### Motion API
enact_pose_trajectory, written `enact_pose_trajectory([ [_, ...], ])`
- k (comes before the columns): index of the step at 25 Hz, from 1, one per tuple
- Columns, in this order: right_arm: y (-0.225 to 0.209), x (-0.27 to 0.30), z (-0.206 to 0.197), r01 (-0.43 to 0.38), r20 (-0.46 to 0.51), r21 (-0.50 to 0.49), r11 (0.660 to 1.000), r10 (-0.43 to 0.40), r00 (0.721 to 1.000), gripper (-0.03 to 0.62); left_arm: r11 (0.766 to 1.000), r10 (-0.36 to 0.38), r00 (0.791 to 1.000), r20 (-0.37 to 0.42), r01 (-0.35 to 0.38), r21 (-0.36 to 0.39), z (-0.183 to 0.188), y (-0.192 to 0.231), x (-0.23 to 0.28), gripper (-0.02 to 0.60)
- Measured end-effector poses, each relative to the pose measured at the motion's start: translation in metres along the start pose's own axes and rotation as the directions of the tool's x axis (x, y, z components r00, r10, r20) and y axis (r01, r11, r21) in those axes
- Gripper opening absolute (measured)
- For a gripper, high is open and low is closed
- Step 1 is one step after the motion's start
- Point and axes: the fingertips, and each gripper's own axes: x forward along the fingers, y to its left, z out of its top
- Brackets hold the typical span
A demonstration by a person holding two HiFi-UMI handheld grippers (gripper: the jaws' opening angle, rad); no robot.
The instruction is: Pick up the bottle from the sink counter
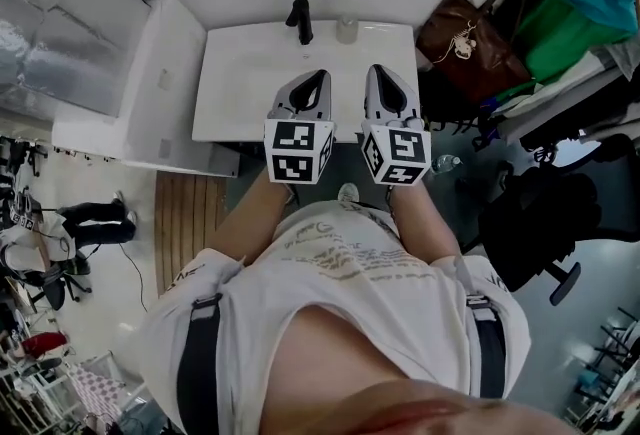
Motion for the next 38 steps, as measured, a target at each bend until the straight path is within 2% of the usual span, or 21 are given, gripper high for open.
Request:
enact_pose_trajectory([
  [7, -0.036, 0.034, -0.005, -0.035, -0.028, 0.004, 0.999, 0.035, 0.999, 0.023, 0.999, 0.035, 0.999, -0.023, -0.035, -0.016, 0.002, -0.002, 0.044, 0.02],
  [14, -0.051, 0.05, -0.001, -0.041, -0.012, 0.03, 0.999, 0.042, 0.999, 0.023, 0.998, 0.057, 0.997, -0.043, -0.058, -0.012, 0.004, 0.004, 0.065, 0.02],
  [25, -0.067, 0.067, -0.017, 0.029, -0.058, 0.046, 0.999, -0.026, 0.998, 0.023, 1.0, 0.001, 0.998, -0.069, -0.001, -0.002, 0.0, 0.004, 0.092, 0.02],
  [32, -0.065, 0.089, -0.01, 0.053, -0.003, 0.055, 0.997, -0.053, 0.999, 0.023, 0.999, -0.049, 0.997, -0.058, 0.048, -0.014, 0.005, 0.028, 0.115, 0.02],
  [38, -0.058, 0.114, -0.01, 0.056, -0.004, 0.026, 0.998, -0.056, 0.998, 0.023, 0.997, -0.071, 0.996, -0.053, 0.07, -0.023, 0.009, 0.05, 0.128, 0.02],
])
